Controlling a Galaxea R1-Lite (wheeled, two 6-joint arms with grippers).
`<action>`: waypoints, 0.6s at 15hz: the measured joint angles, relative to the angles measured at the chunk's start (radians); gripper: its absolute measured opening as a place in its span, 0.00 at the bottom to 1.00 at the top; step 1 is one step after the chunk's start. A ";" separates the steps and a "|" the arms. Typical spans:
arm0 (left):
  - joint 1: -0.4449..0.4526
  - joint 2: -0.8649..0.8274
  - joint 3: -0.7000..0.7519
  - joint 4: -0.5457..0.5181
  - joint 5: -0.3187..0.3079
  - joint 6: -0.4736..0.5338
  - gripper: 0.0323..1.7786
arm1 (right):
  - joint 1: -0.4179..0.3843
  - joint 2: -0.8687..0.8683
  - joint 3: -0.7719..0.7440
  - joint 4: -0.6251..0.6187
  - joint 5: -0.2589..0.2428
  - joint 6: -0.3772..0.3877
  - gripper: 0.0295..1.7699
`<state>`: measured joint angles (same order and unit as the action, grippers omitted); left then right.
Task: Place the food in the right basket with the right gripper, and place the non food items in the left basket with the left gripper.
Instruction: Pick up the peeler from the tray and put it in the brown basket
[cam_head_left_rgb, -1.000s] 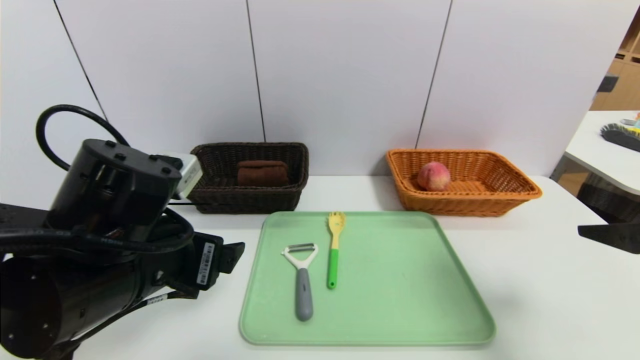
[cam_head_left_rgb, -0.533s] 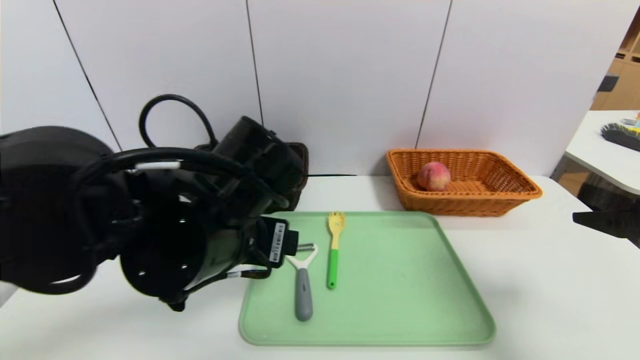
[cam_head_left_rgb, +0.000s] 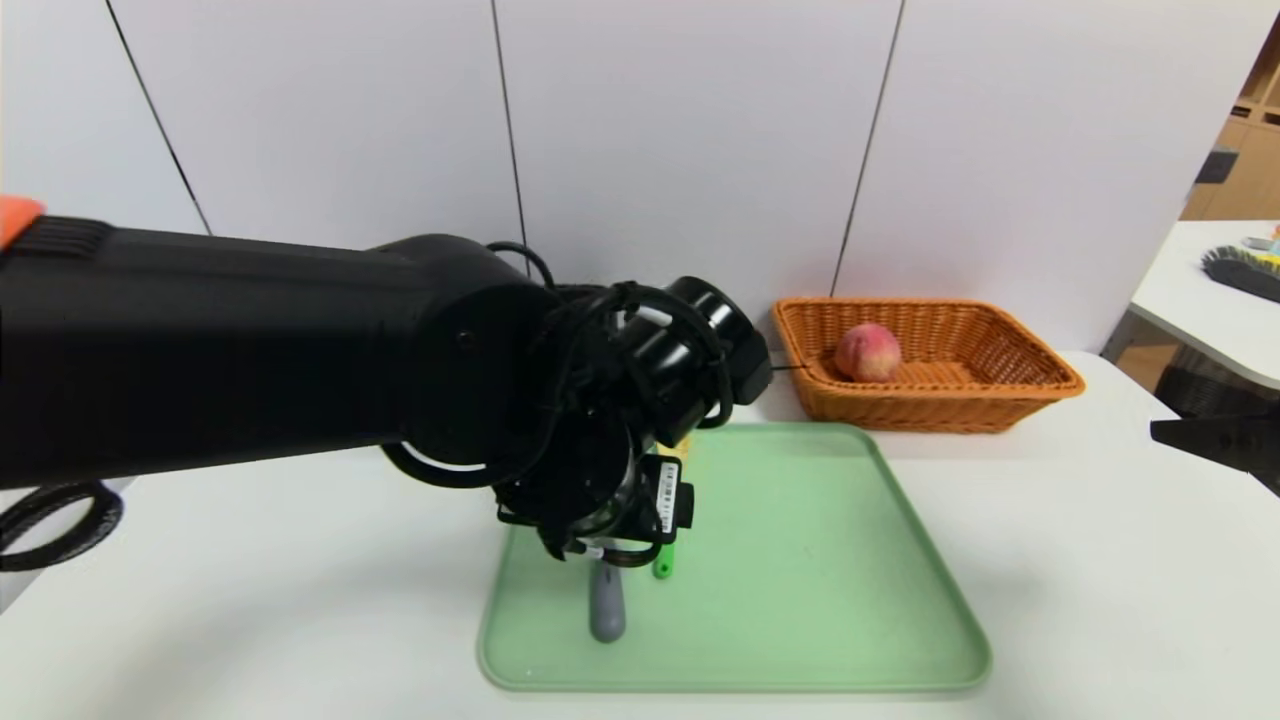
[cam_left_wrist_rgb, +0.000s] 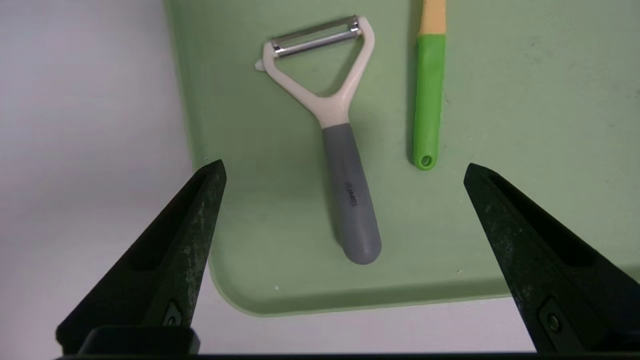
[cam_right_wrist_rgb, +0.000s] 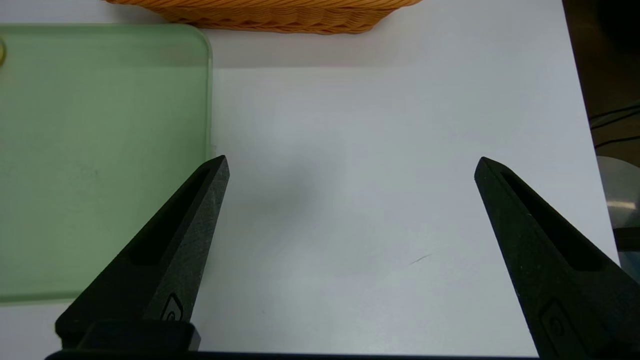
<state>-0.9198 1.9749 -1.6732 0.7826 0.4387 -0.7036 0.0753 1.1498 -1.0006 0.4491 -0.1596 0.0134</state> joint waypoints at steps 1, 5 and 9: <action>0.000 0.026 -0.031 0.030 -0.012 -0.029 0.95 | 0.001 -0.004 0.002 0.001 0.002 0.000 0.96; 0.014 0.123 -0.170 0.154 -0.071 -0.155 0.95 | 0.001 -0.022 0.009 0.003 0.009 0.001 0.96; 0.061 0.180 -0.201 0.199 -0.081 -0.159 0.95 | 0.002 -0.026 0.008 0.000 0.013 0.000 0.96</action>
<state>-0.8587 2.1553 -1.8747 0.9819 0.3572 -0.8621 0.0772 1.1238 -0.9923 0.4494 -0.1470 0.0134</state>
